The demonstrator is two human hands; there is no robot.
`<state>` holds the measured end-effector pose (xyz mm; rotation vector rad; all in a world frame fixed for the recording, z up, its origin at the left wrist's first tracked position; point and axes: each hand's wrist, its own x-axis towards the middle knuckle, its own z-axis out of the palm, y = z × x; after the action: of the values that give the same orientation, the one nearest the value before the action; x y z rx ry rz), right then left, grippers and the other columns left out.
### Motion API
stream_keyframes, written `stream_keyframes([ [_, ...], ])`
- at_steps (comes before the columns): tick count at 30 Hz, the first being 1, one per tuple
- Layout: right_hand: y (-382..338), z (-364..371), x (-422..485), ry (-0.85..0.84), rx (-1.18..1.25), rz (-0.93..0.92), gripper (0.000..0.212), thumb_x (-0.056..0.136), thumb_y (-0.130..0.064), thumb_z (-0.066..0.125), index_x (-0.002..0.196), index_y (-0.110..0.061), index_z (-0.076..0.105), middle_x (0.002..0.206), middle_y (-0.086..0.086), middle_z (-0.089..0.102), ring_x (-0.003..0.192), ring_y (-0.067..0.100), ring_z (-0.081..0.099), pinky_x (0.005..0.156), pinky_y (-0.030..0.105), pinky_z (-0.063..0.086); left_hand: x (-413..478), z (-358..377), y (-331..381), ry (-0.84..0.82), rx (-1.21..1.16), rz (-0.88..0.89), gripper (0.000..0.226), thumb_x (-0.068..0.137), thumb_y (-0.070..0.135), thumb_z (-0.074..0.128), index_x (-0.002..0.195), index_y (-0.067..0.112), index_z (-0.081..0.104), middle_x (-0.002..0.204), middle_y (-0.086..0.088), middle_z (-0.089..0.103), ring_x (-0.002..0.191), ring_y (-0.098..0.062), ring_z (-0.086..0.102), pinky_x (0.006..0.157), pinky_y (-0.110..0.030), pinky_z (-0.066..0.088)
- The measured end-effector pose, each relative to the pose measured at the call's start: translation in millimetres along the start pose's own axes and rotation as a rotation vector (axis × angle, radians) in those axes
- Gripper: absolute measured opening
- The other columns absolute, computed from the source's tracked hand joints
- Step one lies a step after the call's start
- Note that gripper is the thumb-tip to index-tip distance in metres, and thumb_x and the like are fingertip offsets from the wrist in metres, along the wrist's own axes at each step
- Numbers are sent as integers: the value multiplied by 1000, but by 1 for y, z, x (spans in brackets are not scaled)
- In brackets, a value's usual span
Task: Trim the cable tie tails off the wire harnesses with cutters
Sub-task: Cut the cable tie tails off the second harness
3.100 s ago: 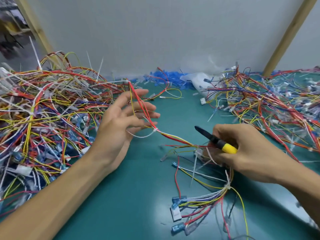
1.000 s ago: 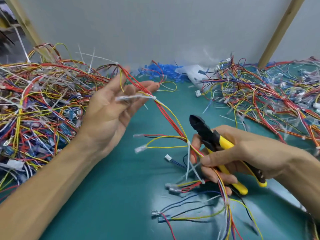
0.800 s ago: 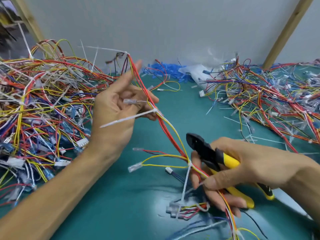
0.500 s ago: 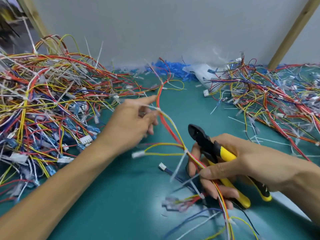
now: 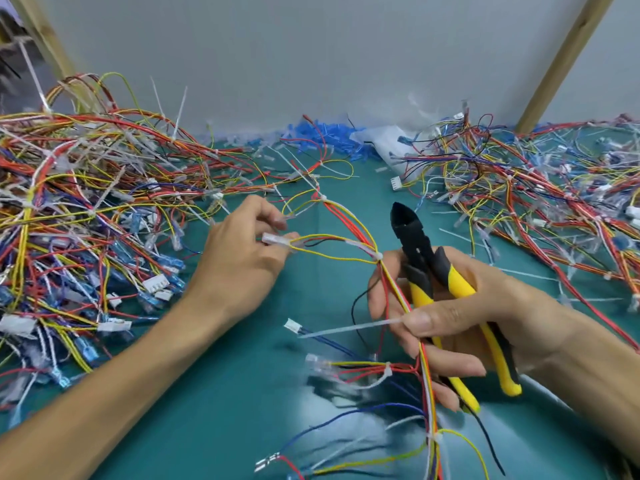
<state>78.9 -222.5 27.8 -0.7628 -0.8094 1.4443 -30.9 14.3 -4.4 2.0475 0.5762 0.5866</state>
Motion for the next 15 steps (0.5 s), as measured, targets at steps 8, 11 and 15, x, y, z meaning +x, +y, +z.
stream_keyframes([
  [8,-4,-8,2,457,-206,-256,23,85,0,65,107,-4,69,78,17,60,50,23,58,61,44,57,-23,4,16,-732,-701,-196,27,89,16,61,102,0,78,96,-26,77,76,-33,76,59,-33,61],
  [11,-5,-17,5,647,-230,-324,27,87,-1,65,114,-3,67,81,14,64,54,25,62,62,40,57,-29,0,16,-792,-875,-219,23,81,30,77,95,13,84,89,-9,80,76,-19,77,70,-31,61],
  [15,-7,-24,4,735,-213,-424,28,89,0,64,117,-3,68,88,16,69,59,25,66,64,39,58,-29,-3,18,-965,-790,-210,29,89,30,75,113,16,80,104,-8,80,86,-17,76,79,-26,60],
])
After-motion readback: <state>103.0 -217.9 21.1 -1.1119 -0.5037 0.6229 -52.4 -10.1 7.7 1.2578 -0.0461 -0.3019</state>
